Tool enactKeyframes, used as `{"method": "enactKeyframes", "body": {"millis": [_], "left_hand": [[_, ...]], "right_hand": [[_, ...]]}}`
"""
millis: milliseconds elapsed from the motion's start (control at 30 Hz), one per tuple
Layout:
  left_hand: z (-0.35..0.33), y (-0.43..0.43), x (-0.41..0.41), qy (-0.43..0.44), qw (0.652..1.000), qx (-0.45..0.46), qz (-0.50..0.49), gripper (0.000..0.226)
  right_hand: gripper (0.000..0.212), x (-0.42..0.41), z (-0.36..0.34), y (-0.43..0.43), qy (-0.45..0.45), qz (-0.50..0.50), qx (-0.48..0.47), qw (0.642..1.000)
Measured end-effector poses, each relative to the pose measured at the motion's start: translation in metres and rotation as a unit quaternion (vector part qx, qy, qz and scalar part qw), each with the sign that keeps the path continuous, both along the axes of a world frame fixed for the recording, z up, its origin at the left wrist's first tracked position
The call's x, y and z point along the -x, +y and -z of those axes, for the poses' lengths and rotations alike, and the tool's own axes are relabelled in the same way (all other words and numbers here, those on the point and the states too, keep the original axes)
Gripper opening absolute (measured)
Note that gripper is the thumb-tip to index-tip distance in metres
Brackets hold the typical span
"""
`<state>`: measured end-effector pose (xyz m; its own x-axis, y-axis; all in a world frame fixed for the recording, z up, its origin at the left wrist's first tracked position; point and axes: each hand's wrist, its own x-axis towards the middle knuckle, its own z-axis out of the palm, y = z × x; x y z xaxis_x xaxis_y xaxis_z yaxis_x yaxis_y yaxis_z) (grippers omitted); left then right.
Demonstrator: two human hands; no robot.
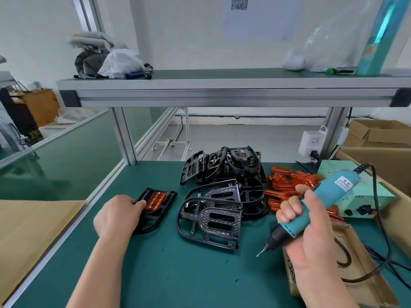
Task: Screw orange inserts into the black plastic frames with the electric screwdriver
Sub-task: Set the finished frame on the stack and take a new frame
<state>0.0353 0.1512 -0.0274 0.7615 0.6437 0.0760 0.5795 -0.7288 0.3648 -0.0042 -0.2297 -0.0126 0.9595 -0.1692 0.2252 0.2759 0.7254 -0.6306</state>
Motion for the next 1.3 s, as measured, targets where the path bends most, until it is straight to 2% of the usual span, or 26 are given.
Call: {"method": "enactKeyframes", "body": {"millis": [200, 333, 533, 867, 1033, 1133, 1300], "left_hand": [[-0.01, -0.019, 0.009, -0.043, 0.993, -0.083, 0.066, 0.048], [-0.013, -0.041, 0.015, 0.025, 0.976, -0.141, 0.164, 0.052], [-0.01, -0.037, 0.006, 0.078, 0.958, -0.196, 0.193, 0.013], [-0.013, -0.006, -0.051, 0.069, 0.976, -0.151, 0.141, 0.028], [-0.011, 0.012, -0.076, 0.067, 0.98, -0.134, 0.131, 0.022], [-0.01, 0.019, -0.085, 0.061, 0.981, -0.131, 0.131, 0.026], [-0.004, 0.022, -0.087, 0.021, 0.984, -0.117, 0.132, 0.025]], "right_hand": [[0.013, 0.0, -0.003, 0.001, 0.003, -0.002, 0.012, 1.0], [0.015, 0.002, -0.004, 0.002, -0.001, 0.001, 0.016, 1.0], [0.018, 0.001, -0.003, 0.002, 0.013, 0.0, 0.015, 1.0], [0.019, -0.002, 0.001, 0.004, 0.011, -0.007, 0.014, 1.0], [0.014, -0.002, 0.001, 0.005, 0.009, -0.007, 0.02, 1.0], [0.015, -0.001, -0.001, 0.005, 0.003, -0.015, 0.022, 1.0], [0.018, 0.0, -0.003, 0.006, 0.0, -0.014, 0.02, 1.0]]}}
